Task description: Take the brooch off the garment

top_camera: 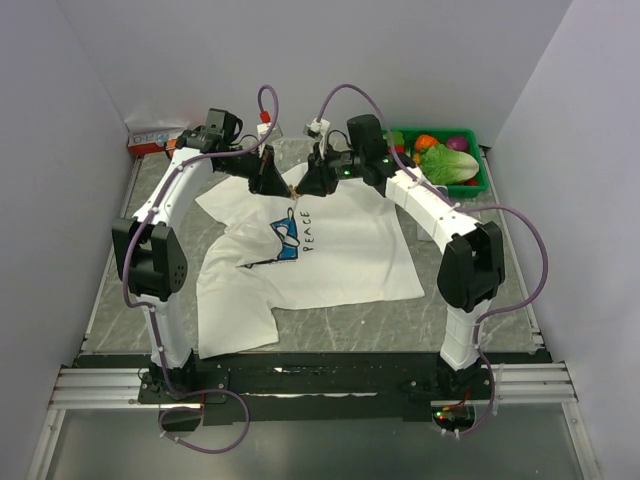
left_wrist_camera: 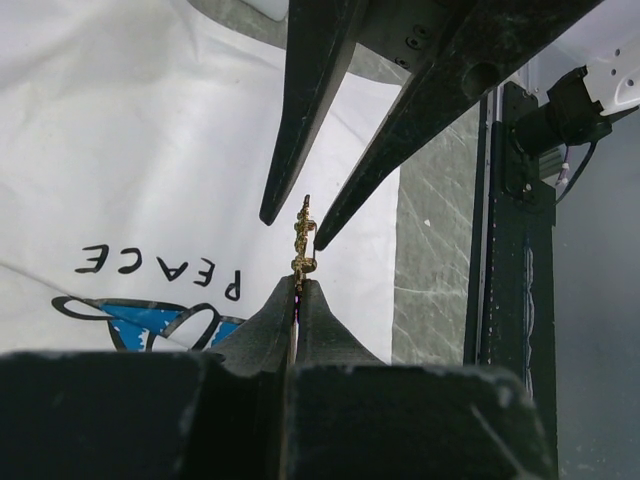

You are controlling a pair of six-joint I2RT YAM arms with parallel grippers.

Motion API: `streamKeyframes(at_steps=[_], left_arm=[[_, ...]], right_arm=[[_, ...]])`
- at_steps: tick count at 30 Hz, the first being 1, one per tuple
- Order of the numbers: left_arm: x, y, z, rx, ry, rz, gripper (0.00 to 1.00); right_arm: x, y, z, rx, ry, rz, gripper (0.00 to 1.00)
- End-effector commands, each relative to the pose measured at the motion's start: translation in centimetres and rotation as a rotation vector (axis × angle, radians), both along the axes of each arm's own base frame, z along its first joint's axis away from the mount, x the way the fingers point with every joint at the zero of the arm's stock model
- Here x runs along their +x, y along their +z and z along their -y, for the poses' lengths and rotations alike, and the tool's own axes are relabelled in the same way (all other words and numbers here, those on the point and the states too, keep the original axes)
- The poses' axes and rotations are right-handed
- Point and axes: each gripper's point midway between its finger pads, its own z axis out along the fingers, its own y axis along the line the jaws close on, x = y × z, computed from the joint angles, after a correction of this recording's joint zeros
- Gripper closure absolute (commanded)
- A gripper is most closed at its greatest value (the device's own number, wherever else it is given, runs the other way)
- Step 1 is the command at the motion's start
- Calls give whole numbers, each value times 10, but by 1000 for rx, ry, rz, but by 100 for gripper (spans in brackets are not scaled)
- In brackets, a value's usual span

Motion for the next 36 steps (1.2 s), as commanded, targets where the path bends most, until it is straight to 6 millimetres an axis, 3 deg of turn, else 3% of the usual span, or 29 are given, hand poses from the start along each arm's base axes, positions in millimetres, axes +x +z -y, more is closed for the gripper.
streamKeyframes(at_steps=[1,15,24,30,32,33,34,36], left_arm=[[-5,18,9,-45,-44,36,99],[-5,18,11,-28,-49,57,99],[-5,17,12,-25,-50,58,99],[-2,13,10,-11,-39,57,99],[0,10,9,5,-28,63,99],[1,11,8,11,-24,72,99],[1,11,6,27,-16,78,99],[0,13,4,42,-14,104,99]], right_arm=[[20,20,-5,29,-54,67,69],[33,14,-6,4,-124,70,69],[46,23,0,0,-201,96,70],[45,27,3,4,-203,94,70],[37,42,5,21,-173,112,68],[22,49,7,22,-120,102,66],[5,85,15,53,-89,174,65],[-18,110,26,44,-19,301,61]])
